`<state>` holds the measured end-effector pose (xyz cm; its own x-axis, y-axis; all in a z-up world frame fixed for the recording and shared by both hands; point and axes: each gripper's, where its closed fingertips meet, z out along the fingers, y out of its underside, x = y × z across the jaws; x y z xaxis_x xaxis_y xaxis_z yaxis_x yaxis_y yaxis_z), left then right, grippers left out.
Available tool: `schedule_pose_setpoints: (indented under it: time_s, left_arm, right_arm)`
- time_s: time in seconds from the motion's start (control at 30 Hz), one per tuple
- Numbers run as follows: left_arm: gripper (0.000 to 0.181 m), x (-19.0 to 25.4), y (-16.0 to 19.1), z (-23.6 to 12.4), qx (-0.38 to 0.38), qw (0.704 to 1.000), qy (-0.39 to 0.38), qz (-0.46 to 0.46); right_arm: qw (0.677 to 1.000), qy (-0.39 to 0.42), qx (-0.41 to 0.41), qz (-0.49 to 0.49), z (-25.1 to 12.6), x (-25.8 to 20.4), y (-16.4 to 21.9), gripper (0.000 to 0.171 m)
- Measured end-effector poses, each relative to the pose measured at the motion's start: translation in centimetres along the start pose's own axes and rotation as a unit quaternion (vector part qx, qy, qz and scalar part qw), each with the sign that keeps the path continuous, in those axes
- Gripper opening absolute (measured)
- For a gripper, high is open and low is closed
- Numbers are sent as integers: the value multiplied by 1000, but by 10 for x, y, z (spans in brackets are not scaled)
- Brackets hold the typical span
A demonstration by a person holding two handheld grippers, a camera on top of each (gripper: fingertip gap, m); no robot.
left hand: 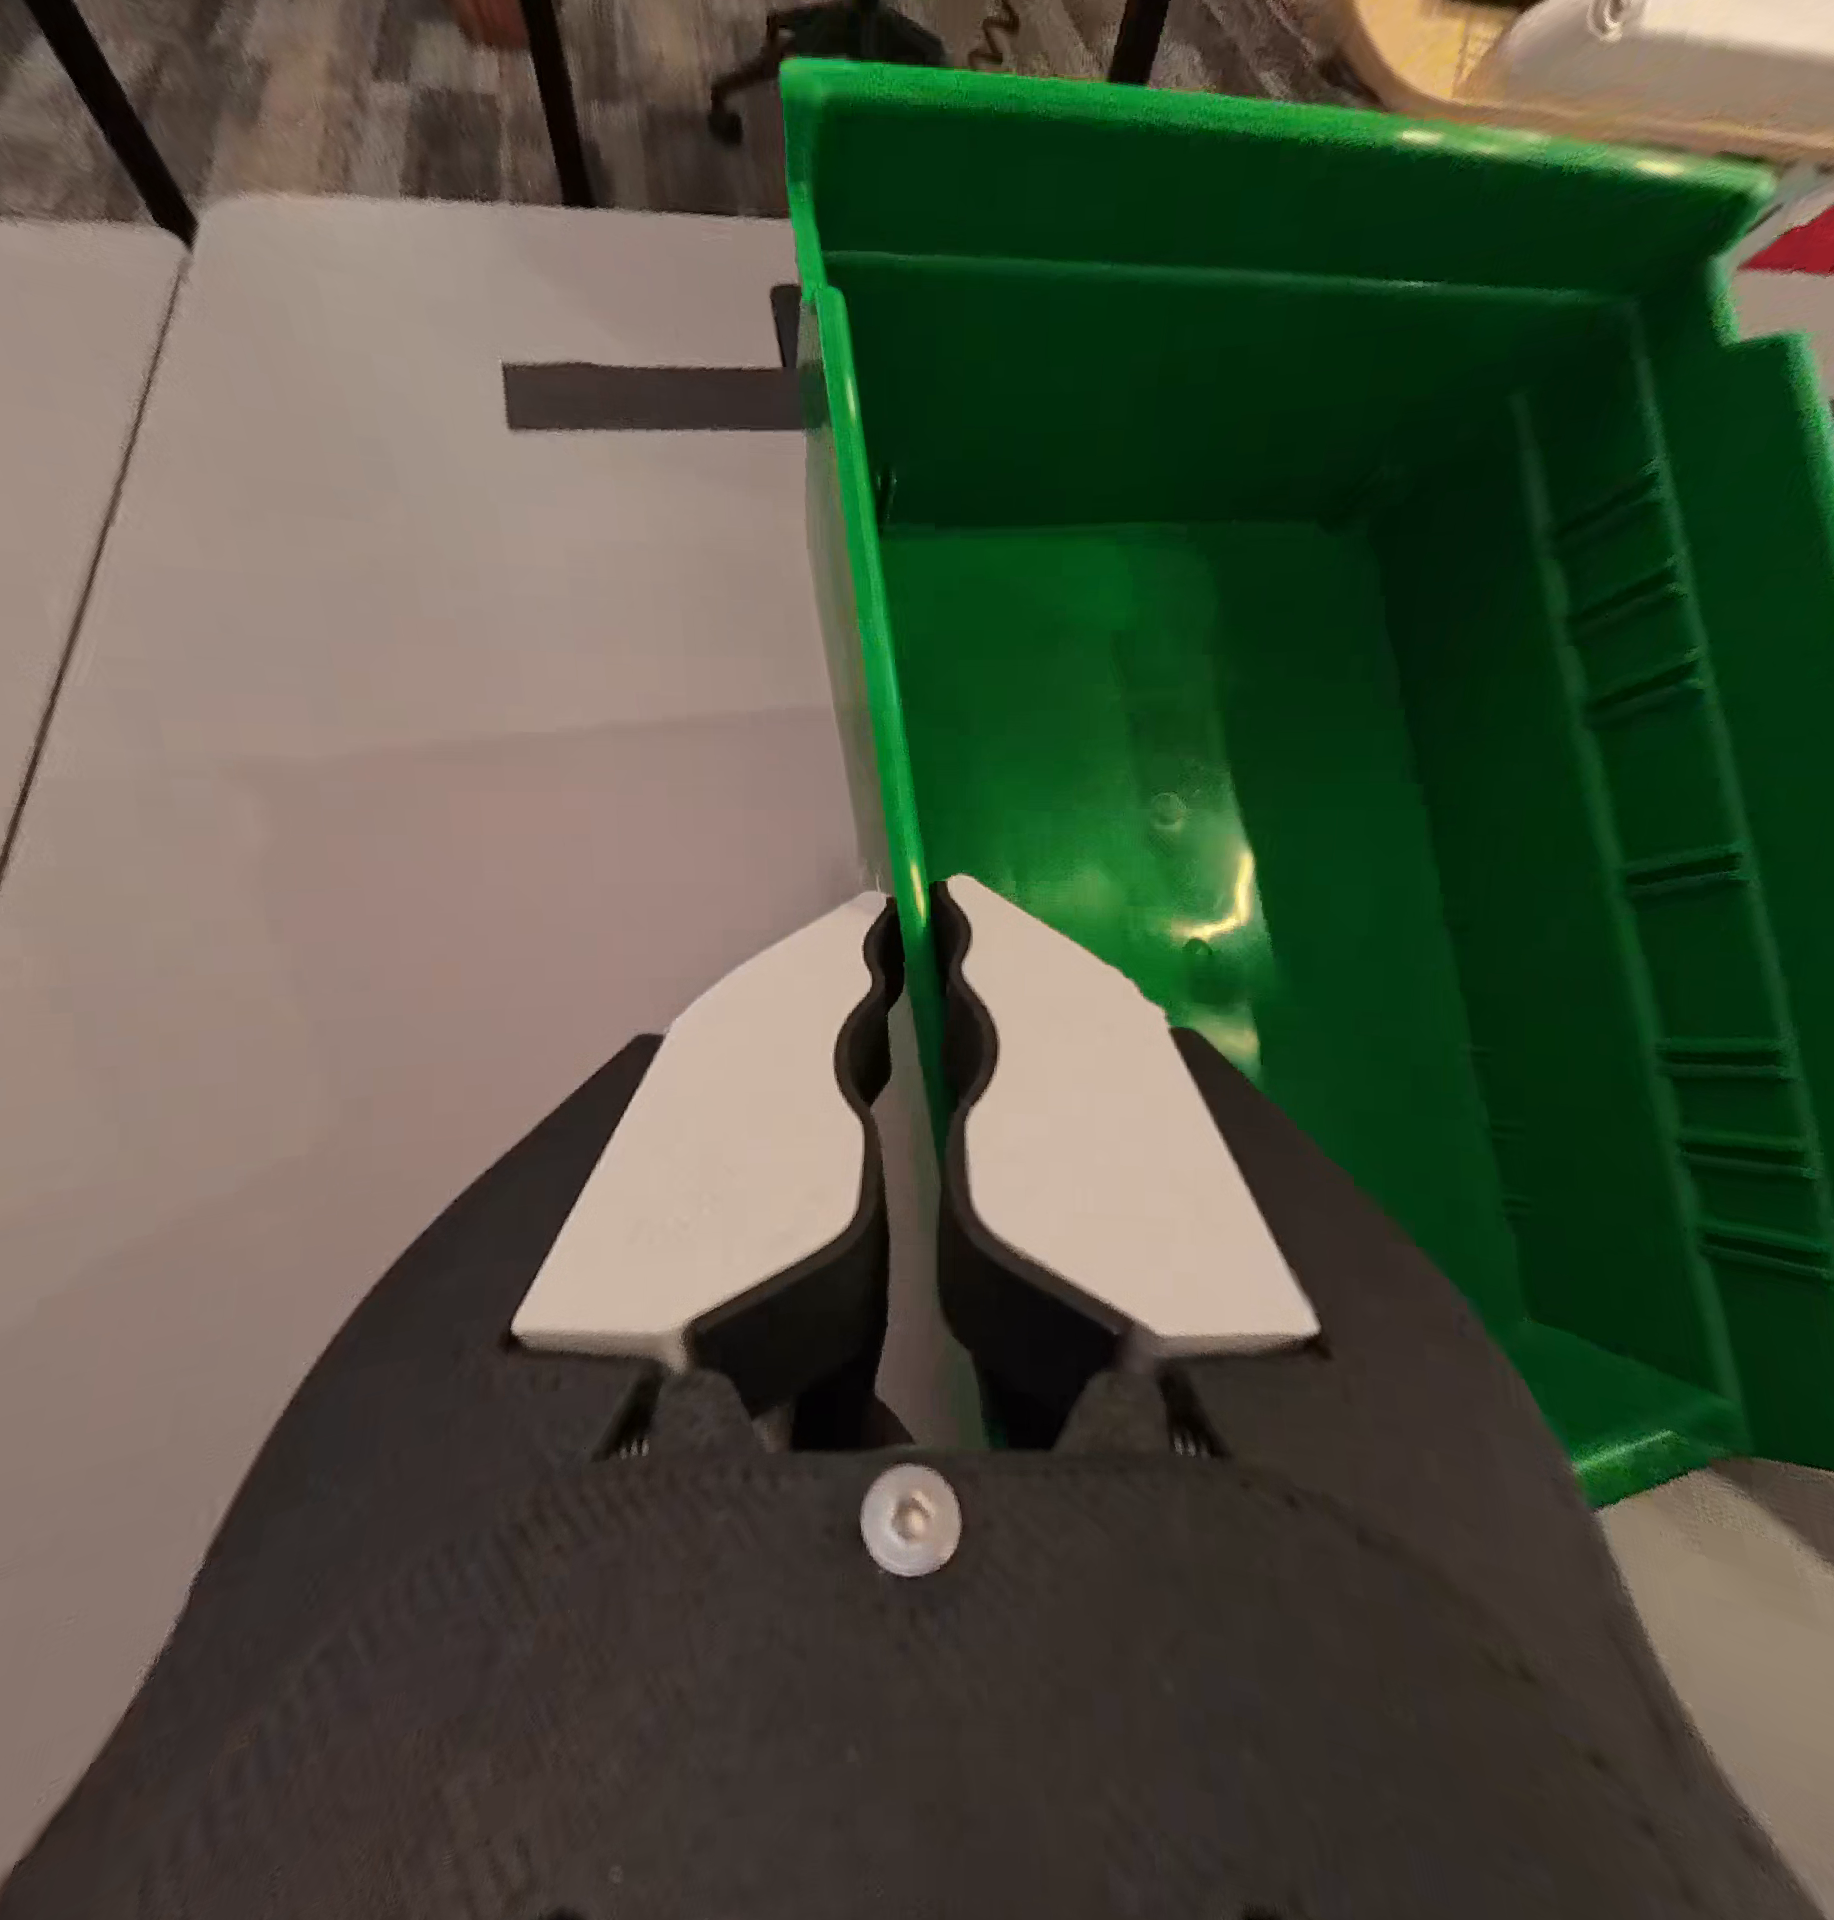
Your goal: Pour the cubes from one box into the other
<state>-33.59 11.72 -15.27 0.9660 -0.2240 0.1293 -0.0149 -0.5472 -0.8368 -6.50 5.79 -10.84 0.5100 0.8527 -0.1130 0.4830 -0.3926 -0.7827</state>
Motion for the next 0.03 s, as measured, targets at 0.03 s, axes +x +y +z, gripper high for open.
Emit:
schedule_pose_setpoints:
  time_s: [0.03]
  left_arm:
    - [5, -3, 2, 1, -1, 1000, 6, -12]
  right_arm:
    - [1000, 29, 0, -3, -19, 11, 5, 41]
